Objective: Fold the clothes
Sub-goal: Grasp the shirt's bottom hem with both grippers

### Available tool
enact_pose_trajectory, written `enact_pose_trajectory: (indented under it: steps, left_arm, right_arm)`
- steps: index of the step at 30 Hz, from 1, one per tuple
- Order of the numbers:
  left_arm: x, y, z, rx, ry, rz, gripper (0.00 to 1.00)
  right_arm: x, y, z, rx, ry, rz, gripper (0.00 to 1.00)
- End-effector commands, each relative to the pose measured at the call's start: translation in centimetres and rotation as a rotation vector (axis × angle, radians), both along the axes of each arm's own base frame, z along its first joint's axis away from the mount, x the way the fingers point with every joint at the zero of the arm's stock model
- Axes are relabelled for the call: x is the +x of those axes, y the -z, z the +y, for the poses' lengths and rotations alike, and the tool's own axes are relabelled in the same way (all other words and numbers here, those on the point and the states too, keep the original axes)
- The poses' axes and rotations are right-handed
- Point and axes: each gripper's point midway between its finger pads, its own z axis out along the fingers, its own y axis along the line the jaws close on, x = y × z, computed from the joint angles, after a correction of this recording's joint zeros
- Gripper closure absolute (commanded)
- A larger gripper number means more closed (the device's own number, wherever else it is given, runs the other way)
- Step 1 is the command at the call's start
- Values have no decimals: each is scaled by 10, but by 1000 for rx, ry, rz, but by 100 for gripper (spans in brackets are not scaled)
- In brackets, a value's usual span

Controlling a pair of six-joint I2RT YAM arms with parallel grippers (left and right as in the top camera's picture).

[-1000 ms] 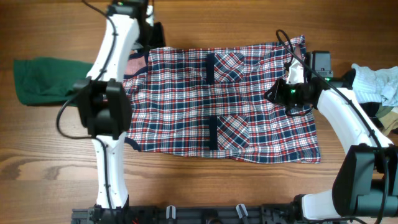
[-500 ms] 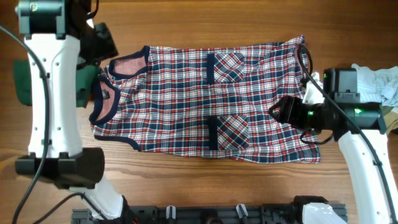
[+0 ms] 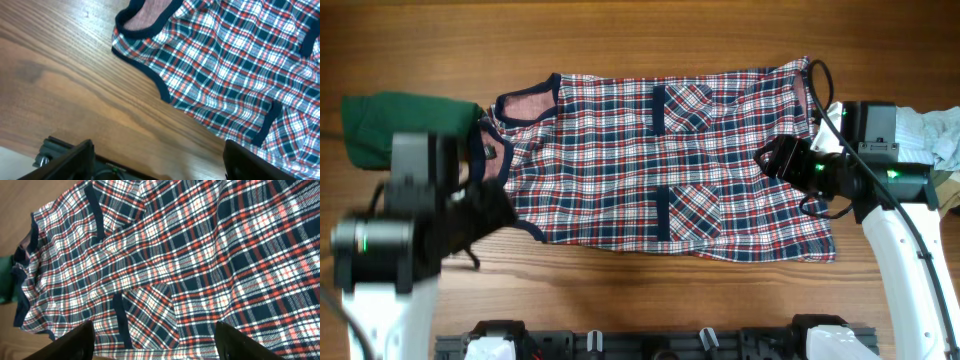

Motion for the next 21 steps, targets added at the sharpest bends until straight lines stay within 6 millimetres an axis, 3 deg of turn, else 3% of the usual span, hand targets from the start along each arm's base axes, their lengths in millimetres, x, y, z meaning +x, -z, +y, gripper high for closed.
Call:
enact_pose_trajectory:
  steps: [1, 2, 5, 14, 18, 21]
  left_arm:
    - [-24, 25, -1, -19, -14, 16, 9]
    - [-24, 30, -7, -47, -3, 16, 3]
    - [-18, 38, -12, -77, 8, 23, 0]
    - [2, 58, -27, -150, 32, 123, 2]
    - [16, 53, -44, -229, 118, 67, 6]
    - [20, 51, -46, -239, 123, 49, 5]
  right_arm:
    - [2, 9, -2, 7, 39, 44, 21]
    - [3, 13, -2, 15, 55, 63, 21]
    - [5, 22, -2, 16, 57, 93, 21]
    - [7, 23, -1, 22, 54, 91, 21]
    - [7, 23, -1, 22, 54, 92, 21]
    - [5, 24, -1, 22, 54, 100, 21]
